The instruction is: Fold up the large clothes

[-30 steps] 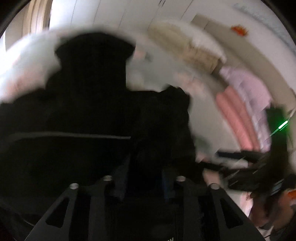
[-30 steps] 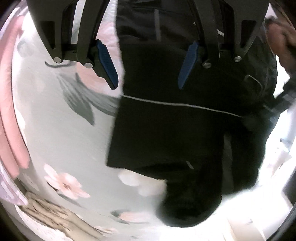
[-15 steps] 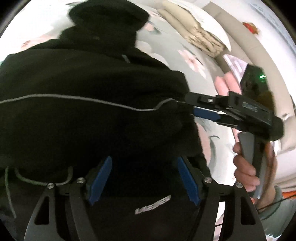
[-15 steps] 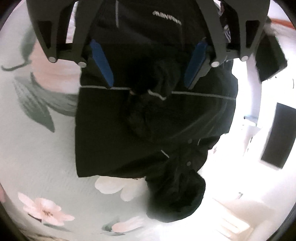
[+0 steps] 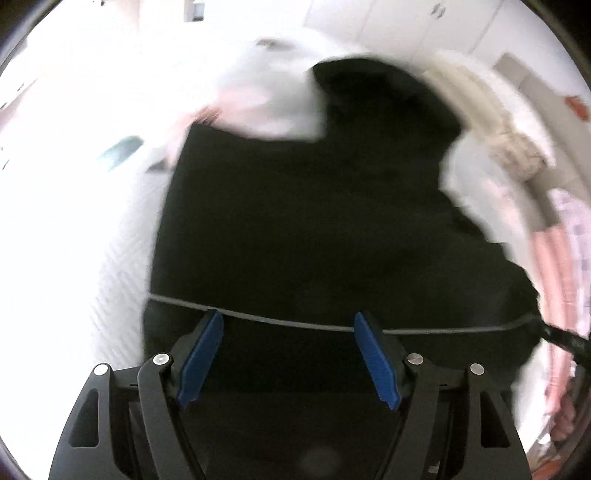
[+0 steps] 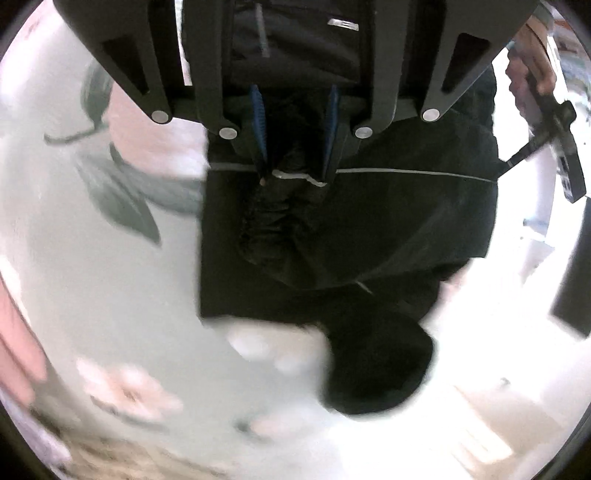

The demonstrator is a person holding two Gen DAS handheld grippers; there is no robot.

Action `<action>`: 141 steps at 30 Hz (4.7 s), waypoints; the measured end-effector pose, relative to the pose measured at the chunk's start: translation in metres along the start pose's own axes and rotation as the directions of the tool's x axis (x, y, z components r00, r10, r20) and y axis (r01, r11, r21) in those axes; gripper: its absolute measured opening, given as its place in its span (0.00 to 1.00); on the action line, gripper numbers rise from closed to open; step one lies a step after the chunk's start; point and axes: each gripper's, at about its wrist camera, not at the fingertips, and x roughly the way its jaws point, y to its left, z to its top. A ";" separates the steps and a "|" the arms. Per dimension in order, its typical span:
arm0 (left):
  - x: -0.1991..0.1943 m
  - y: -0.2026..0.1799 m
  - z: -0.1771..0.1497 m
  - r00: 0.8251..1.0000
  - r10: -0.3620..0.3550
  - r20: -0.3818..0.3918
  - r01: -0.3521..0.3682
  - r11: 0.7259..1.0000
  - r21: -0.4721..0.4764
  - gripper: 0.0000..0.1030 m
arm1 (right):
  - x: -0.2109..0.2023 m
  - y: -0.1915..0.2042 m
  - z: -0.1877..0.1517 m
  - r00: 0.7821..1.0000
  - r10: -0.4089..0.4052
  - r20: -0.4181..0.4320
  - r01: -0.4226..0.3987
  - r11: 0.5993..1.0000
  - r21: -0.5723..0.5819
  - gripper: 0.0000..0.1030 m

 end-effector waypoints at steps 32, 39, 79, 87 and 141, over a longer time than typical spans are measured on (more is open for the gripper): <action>0.002 0.003 0.055 0.999 -0.051 0.002 0.050 0.984 0.171 0.74 | 0.053 0.086 0.031 0.983 -0.180 -0.038 0.174 0.978 -0.116 0.49; 0.015 0.041 0.048 0.996 0.043 -0.078 -0.037 0.997 0.070 0.74 | 0.035 0.063 0.010 0.959 -0.275 -0.064 0.260 0.949 -0.176 0.48; 0.087 0.002 0.317 0.892 -0.414 0.180 0.412 0.910 0.050 0.16 | 0.069 0.086 0.285 0.944 0.049 0.326 -0.014 0.994 -0.111 0.08; 0.170 0.028 0.298 0.916 -0.389 -0.096 0.385 0.921 -0.055 0.36 | 0.167 0.040 0.282 0.996 0.010 0.086 -0.009 1.000 -0.019 0.11; 0.211 -0.051 0.350 0.827 -0.495 -0.266 0.519 0.854 0.026 0.47 | 0.183 0.007 0.336 0.901 0.419 -0.111 -0.416 0.908 0.050 0.54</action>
